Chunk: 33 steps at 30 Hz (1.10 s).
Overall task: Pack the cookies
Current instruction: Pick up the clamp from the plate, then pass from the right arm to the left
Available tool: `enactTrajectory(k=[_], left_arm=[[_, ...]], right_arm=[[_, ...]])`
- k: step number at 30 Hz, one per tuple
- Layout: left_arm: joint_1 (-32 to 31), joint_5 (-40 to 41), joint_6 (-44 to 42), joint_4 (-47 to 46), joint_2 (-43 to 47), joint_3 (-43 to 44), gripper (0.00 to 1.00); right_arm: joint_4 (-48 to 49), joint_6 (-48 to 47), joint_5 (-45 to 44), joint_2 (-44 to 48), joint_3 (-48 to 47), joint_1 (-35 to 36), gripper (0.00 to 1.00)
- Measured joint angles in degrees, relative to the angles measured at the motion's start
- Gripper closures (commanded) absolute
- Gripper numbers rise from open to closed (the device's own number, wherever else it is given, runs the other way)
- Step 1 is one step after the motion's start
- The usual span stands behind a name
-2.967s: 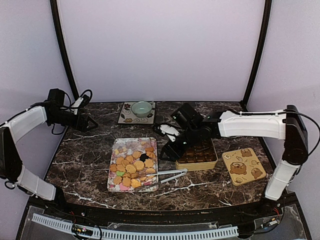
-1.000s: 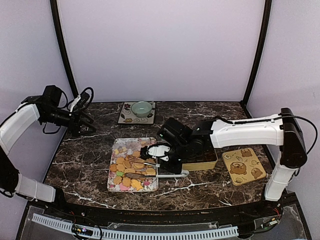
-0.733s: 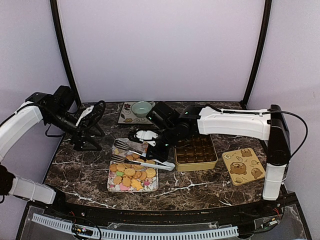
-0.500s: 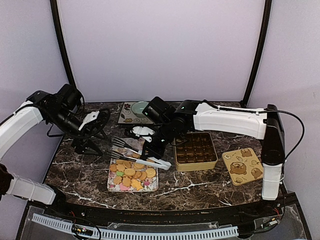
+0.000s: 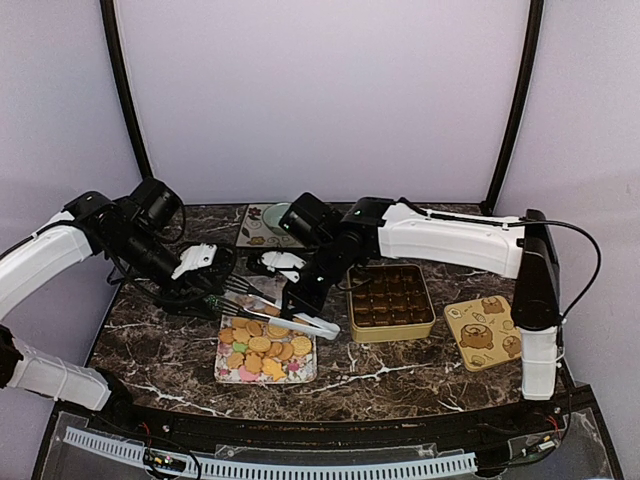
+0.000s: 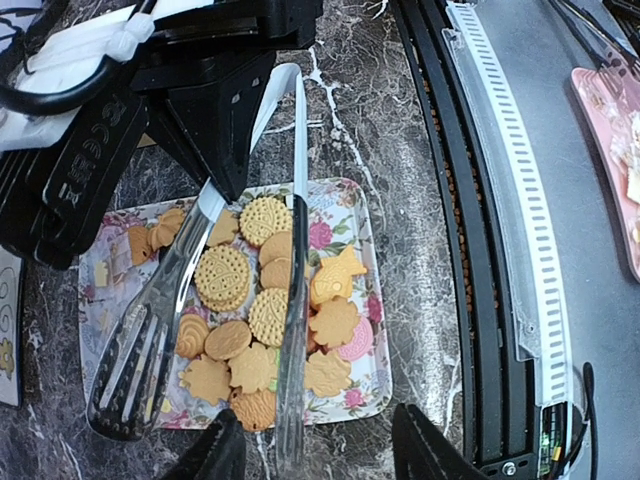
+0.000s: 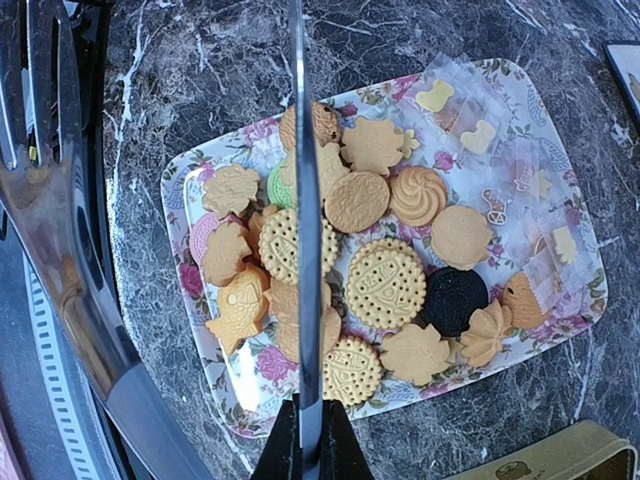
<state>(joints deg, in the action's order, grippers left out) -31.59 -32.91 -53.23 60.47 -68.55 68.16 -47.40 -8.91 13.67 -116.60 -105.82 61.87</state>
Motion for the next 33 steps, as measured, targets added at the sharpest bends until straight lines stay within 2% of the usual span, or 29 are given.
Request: enactTrajectory(k=[12, 13, 14, 18, 19, 21, 22, 24, 29, 33], left_arm=[[-2.2, 4.2, 0.7, -4.5, 0.0, -2.4, 0.99], [-2.3, 4.5, 0.9, -4.7, 0.0, -2.4, 1.00], [-2.4, 4.5, 1.4, -4.3, 0.3, -2.8, 1.00], [-2.6, 4.4, 3.7, -6.2, 1.5, -3.8, 1.00], [-2.6, 4.2, 4.5, -7.0, 2.1, -4.2, 1.00], [-2.8, 3.1, 7.3, -7.6, 3.3, -5.0, 1.00], [-2.9, 2.6, 9.0, -8.4, 3.9, -5.0, 1.00], [-2.9, 1.5, 13.2, -11.3, 4.7, -5.0, 1.00], [-2.7, -1.1, 28.5, -23.1, 6.6, -5.0, 1.00], [-2.4, -1.3, 41.0, -33.6, 6.8, -4.2, 1.00]], right_arm=[[-3.1, 0.9, -0.2, -3.7, -8.4, 1.0, 1.00], [-3.3, 0.9, -0.3, -4.0, -9.0, 1.2, 0.93], [-3.8, 0.4, -1.5, -4.4, -9.9, 1.2, 0.71], [-2.9, 1.2, -1.9, -4.0, -9.6, 1.2, 0.26], [-1.4, 1.7, -2.2, -3.2, -8.4, 1.0, 0.23], [2.6, 3.6, -2.0, -0.1, -4.6, 0.1, 0.06], [5.7, 4.6, -0.8, 3.0, -1.0, -1.0, 0.01], [10.1, 8.0, 1.4, 8.3, 4.1, -3.5, 0.00], [27.9, 16.3, 7.7, 27.4, 19.5, -15.0, 0.00], [43.8, 21.6, 11.0, 38.8, 30.5, -18.4, 0.00]])
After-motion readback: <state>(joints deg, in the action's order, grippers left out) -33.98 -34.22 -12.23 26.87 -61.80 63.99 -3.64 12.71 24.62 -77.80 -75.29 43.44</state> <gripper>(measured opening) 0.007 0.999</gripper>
